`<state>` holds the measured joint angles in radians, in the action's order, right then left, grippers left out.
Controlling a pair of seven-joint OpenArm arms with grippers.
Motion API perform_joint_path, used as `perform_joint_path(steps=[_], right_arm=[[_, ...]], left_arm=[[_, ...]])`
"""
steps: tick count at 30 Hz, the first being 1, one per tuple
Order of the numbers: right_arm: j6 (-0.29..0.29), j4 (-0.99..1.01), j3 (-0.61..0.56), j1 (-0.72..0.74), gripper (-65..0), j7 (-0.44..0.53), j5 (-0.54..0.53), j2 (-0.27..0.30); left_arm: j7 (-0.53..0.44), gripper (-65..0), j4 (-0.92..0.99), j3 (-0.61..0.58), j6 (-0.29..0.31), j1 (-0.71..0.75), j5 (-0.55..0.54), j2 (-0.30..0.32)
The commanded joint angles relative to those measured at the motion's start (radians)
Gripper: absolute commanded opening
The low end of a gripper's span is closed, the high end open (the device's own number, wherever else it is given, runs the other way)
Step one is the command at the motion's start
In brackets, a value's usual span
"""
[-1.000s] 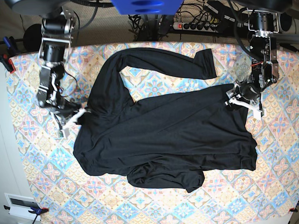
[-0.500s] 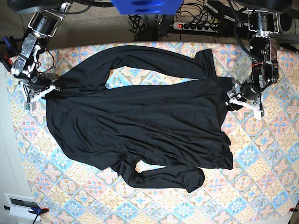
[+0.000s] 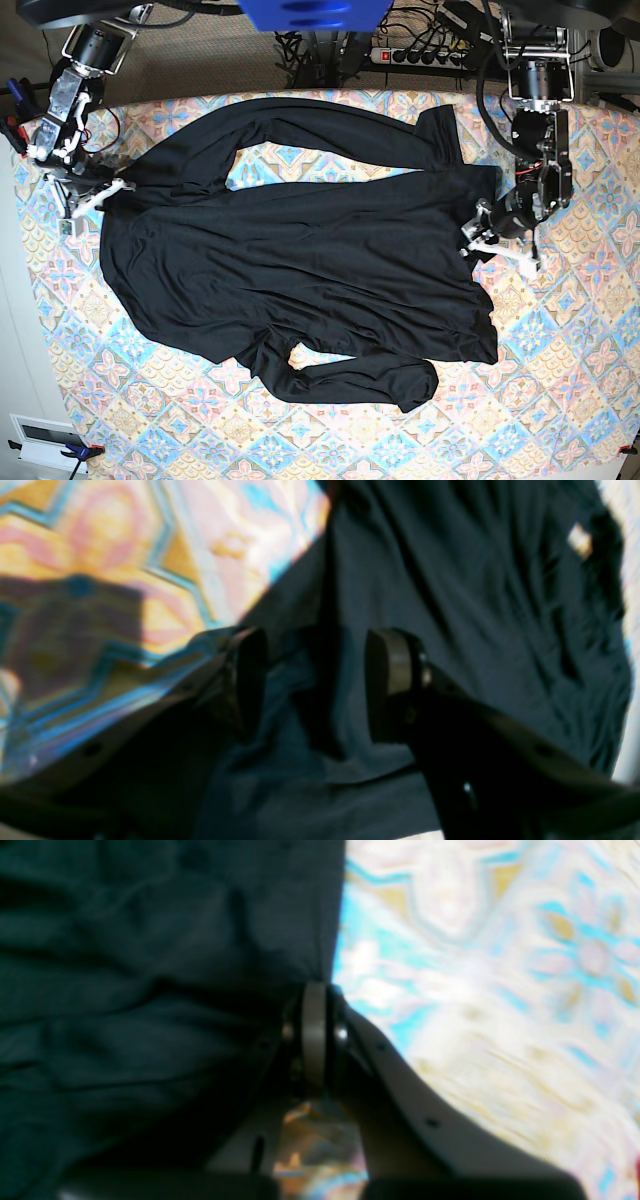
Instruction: Layout the t-shirt on the table in an organized manner, then fold the t-shirt properly
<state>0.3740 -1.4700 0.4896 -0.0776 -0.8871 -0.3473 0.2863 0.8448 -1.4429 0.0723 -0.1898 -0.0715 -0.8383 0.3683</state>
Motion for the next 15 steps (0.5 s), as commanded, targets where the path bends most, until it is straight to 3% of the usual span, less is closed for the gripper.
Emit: perform_joint_path(steps=[1,8,11,15], right_arm=[[0.004,-0.019,-0.001,0.012,-65.0,0.018,-0.012,0.018],[0.004,-0.019,-0.002,0.011,-65.0,0.018,-0.012,0.018],[0.004,-0.019,-0.002,0.012,-65.0,0.018,-0.011,0.018],[0.004,-0.019,-0.002,0.012,-65.0,0.018,-0.011,0.018]], left_arm=[[-0.009,-35.4,0.004,-0.016,0.008,-0.032,0.001,0.008],[-0.011,-37.4,0.12,-0.088,0.008,-0.08,0.043,0.005],[-0.011,-48.5,0.12,-0.085,0.008,-0.077,0.046,0.015],[-0.012,-65.0,0.121,-0.082,0.008,-0.055,0.04,0.073]])
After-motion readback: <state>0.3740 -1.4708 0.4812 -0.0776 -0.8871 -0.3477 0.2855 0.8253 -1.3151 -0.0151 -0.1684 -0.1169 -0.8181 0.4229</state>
